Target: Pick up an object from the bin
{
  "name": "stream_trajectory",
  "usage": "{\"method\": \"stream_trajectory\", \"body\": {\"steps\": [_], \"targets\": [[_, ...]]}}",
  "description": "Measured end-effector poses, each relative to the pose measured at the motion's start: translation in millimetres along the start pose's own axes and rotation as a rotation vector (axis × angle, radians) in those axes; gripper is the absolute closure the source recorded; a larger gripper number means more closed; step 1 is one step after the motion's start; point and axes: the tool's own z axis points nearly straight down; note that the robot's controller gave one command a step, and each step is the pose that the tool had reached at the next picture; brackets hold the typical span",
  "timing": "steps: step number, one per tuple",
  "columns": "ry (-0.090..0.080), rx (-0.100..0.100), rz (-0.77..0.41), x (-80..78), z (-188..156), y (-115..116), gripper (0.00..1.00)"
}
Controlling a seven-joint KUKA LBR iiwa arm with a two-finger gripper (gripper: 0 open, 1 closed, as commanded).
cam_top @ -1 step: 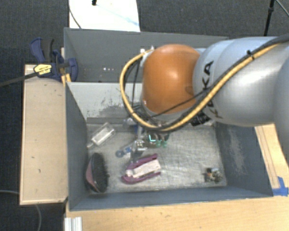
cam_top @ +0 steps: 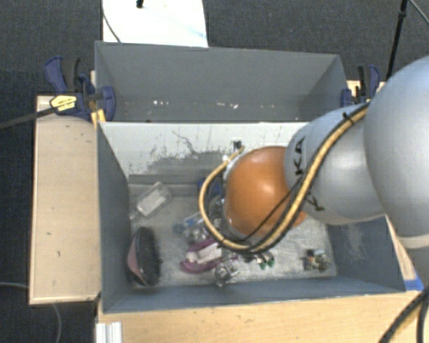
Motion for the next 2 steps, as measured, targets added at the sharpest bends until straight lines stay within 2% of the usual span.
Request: {"method": "stream_trajectory", "body": {"steps": [1,2], "targets": [[0.012,-0.002,0.010,-2.2,-29.5,-5.3,0.00],[0.013,-0.001,0.149,-8.2,-41.5,-26.2,0.00]]}}
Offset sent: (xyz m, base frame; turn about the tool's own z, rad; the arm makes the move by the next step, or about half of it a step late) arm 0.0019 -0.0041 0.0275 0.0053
